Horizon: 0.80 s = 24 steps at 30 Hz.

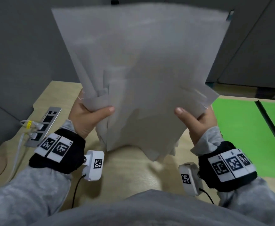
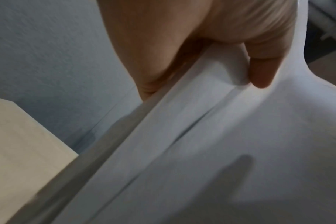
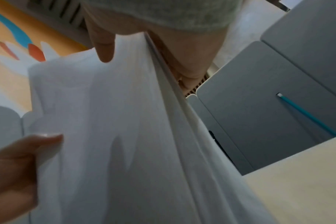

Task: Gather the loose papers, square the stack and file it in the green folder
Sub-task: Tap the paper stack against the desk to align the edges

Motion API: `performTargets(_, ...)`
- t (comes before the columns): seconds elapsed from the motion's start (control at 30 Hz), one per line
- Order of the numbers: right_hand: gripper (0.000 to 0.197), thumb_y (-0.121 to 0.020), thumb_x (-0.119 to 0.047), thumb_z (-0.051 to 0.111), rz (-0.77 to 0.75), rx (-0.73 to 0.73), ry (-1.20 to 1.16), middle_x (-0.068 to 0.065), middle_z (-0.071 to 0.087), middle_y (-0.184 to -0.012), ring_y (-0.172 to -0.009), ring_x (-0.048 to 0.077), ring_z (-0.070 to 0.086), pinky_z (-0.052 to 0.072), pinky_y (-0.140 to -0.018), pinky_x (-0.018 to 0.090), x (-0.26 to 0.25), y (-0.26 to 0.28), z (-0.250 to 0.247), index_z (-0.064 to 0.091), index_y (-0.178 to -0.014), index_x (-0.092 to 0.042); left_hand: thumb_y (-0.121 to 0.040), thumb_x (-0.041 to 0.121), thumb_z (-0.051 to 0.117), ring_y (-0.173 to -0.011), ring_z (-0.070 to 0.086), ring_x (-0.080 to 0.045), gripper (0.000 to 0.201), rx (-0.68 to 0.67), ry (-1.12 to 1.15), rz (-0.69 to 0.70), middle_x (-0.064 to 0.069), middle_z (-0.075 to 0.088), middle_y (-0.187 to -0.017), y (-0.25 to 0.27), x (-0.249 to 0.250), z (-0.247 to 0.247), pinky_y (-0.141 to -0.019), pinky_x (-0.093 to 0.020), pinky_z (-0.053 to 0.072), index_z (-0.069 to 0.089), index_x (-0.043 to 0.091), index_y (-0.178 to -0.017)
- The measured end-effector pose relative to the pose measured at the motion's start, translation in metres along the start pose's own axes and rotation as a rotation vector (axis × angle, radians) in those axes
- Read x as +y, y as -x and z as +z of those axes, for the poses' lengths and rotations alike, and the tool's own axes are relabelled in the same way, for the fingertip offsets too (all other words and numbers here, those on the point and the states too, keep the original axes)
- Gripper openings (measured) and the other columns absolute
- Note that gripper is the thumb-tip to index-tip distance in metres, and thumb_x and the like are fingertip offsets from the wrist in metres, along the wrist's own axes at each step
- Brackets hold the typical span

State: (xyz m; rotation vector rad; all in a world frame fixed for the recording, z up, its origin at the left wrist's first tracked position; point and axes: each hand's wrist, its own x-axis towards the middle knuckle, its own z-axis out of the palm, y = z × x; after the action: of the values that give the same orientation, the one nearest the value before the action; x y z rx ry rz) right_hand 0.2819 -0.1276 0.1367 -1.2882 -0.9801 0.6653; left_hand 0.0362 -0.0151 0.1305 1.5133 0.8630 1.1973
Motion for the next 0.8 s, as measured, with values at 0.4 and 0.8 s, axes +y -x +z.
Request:
performTargets(0.4,0.055,-0.068,-0.018,0.071,-0.112,0.053,0.044,-0.022,0.066,-0.09,-0.084,-0.007,0.062,0.048,-0.072,0.012,-0.002,0.0,0.007,0.048,-0.118,-0.016,-0.069,-0.001,0.073,-0.095,0.066,-0.002,0.044,0.011,-0.046,0.095,0.019,0.073,-0.094,0.001,0.011,0.004,-0.08,-0.019,0.051,0.06,0.007,-0.11)
performTargets(0.8,0.049,-0.071,-0.027,0.07,-0.1,0.054,-0.004,0.001,0.066,-0.107,-0.098,0.022,0.065,0.054,-0.084,0.04,0.0,-0.007,0.012,0.05,-0.116,-0.026,-0.057,0.036,0.078,-0.092,0.068,-0.001,0.058,-0.041,-0.191,0.005,0.012,0.074,-0.094,0.002,0.008,0.005,-0.077,-0.02,0.053,0.065,0.013,-0.109)
